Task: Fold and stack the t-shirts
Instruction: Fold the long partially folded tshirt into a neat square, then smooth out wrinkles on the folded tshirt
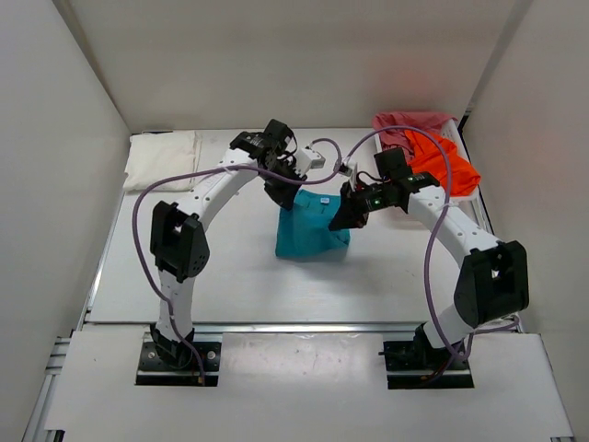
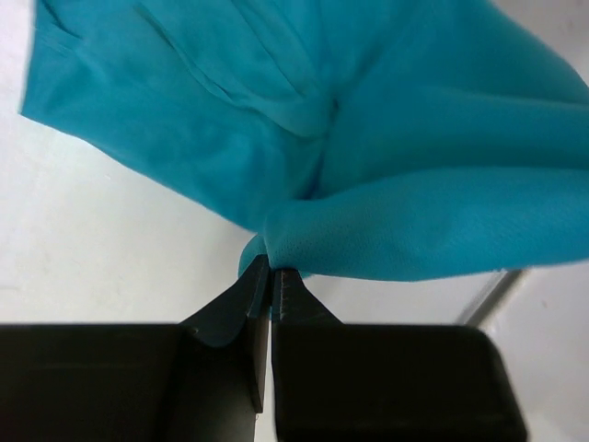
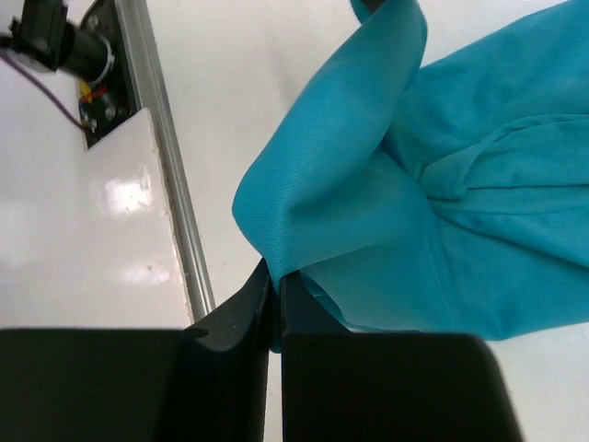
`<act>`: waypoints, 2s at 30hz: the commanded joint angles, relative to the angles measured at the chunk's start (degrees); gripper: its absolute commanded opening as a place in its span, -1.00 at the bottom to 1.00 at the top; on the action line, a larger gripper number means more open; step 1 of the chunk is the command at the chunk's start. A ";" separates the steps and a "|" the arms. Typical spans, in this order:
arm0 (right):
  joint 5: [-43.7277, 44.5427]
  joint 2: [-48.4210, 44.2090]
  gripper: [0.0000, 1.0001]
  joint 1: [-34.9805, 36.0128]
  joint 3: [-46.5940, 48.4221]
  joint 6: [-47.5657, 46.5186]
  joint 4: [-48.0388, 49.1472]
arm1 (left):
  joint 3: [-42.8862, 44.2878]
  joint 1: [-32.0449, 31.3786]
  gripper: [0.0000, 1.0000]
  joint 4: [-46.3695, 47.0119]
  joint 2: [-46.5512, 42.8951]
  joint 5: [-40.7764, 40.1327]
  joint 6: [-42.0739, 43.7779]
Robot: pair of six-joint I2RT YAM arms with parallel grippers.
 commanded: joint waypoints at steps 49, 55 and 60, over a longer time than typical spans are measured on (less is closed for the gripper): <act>51.03 11.68 -0.68 -3.91 9.84 17.67 12.99 | 9.78 6.65 0.82 31.22 12.50 -8.78 -14.16; 42.59 12.03 -1.00 -0.91 8.33 18.00 10.29 | -2.29 6.39 0.79 30.34 8.53 -2.98 -12.74; 41.79 19.49 -1.00 -2.75 9.40 20.89 8.78 | -4.41 5.43 0.78 32.70 9.50 -0.86 -14.85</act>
